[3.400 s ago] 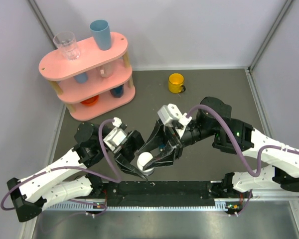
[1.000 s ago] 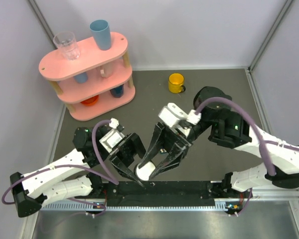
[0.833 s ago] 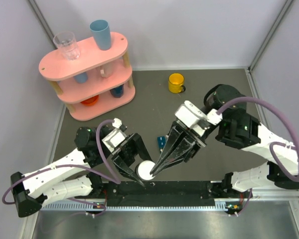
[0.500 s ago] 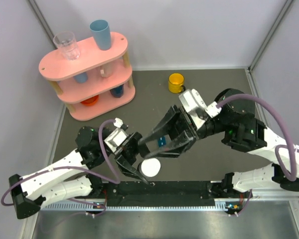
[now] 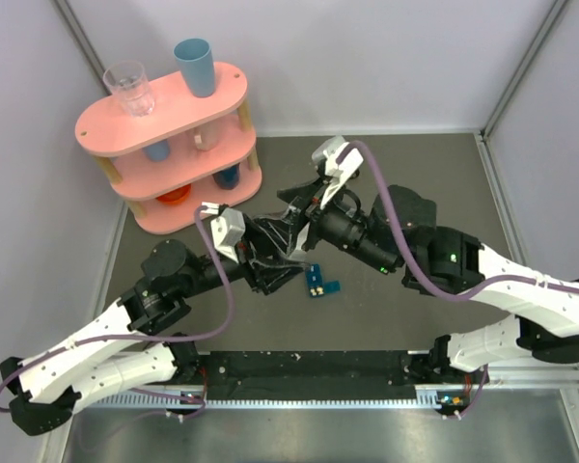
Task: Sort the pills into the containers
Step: Screw the lid of the pill bottle onto the pill bottle.
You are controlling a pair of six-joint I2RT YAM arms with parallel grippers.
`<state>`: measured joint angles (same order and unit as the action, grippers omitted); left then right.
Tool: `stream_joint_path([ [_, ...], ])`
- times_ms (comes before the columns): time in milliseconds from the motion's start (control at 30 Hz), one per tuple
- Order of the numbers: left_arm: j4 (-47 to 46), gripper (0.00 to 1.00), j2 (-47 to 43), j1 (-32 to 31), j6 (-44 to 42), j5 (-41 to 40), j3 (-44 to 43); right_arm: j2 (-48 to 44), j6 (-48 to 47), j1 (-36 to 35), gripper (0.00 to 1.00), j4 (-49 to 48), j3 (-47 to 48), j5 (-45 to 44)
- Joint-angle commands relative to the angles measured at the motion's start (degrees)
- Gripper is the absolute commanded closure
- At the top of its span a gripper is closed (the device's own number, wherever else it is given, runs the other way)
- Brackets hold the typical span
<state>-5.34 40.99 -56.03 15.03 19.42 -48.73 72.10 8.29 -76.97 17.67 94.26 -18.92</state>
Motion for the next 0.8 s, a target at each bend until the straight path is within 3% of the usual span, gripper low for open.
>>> stream_joint_path([
  [0, 2.9, 1.0, 0.3, 0.1, -1.6, -12.5, -2.2, 0.7, -0.4, -2.7, 0.37, -1.6, 2.2, -11.4],
  [300, 2.5, 1.0, -2.8, 0.1, -1.3, -18.8, -0.6, 0.2, 0.3, -3.4, 0.38, -0.1, 2.0, -19.7],
  [767, 0.1, 1.0, -2.6, 0.0, -1.9, -11.8, 0.1, 0.2, 4.2, -2.7, 0.37, 1.8, 2.1, -17.9],
])
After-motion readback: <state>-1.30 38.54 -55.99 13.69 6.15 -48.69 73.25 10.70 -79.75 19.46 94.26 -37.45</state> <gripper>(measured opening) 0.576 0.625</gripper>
